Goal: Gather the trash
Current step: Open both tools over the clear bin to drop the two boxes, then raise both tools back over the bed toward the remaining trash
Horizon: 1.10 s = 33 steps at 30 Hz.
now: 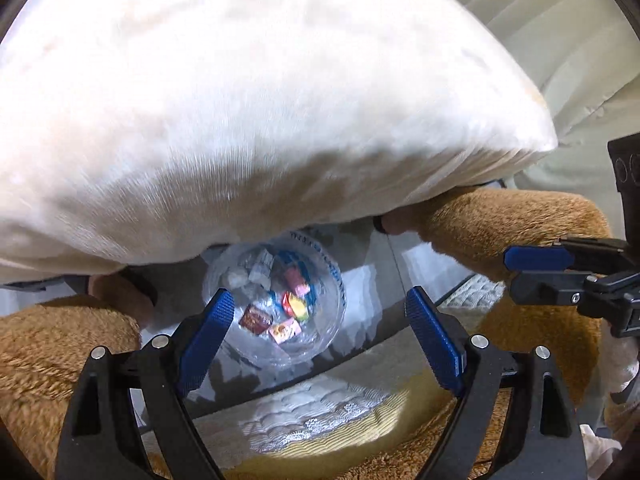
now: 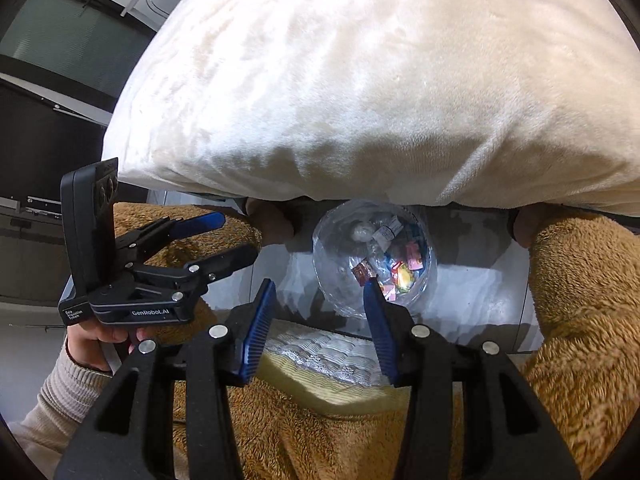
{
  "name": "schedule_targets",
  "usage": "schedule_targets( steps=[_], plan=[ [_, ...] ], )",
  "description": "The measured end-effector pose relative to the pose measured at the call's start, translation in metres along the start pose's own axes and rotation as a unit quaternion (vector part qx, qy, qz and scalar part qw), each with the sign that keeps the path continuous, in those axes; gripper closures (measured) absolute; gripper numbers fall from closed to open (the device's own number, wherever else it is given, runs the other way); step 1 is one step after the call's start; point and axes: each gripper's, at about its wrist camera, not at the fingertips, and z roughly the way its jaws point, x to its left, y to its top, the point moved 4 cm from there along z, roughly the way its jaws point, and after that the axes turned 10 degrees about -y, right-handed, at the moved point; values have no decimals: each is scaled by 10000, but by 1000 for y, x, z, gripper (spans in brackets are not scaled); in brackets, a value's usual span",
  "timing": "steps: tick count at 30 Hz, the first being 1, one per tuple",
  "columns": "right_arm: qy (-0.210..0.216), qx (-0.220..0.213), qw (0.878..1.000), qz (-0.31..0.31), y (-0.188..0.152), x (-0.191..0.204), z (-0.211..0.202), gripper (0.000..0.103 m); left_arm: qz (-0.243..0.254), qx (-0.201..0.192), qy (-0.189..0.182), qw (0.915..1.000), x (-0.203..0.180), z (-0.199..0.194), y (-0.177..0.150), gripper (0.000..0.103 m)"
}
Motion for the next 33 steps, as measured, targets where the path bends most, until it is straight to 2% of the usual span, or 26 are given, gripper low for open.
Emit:
schedule_targets(
  steps=[7, 17, 25, 33],
  plan=[
    [-57, -747, 9971, -158, -16, 15, -59, 56, 313, -642, 93, 9974, -31, -51, 4, 17],
    [-50, -1658, 9857, -312, -45, 33, -128, 56, 758, -1432, 255, 9865, -71, -120, -7, 17],
    [-59, -1937, 9805, -328, -59, 42, -151, 56, 986, -1779, 298, 9786, -90, -154, -14, 17],
    [-158, -1842, 9820, -380, -34, 48, -144, 56, 762, -1814, 220, 9802, -68, -150, -6, 17]
  ],
)
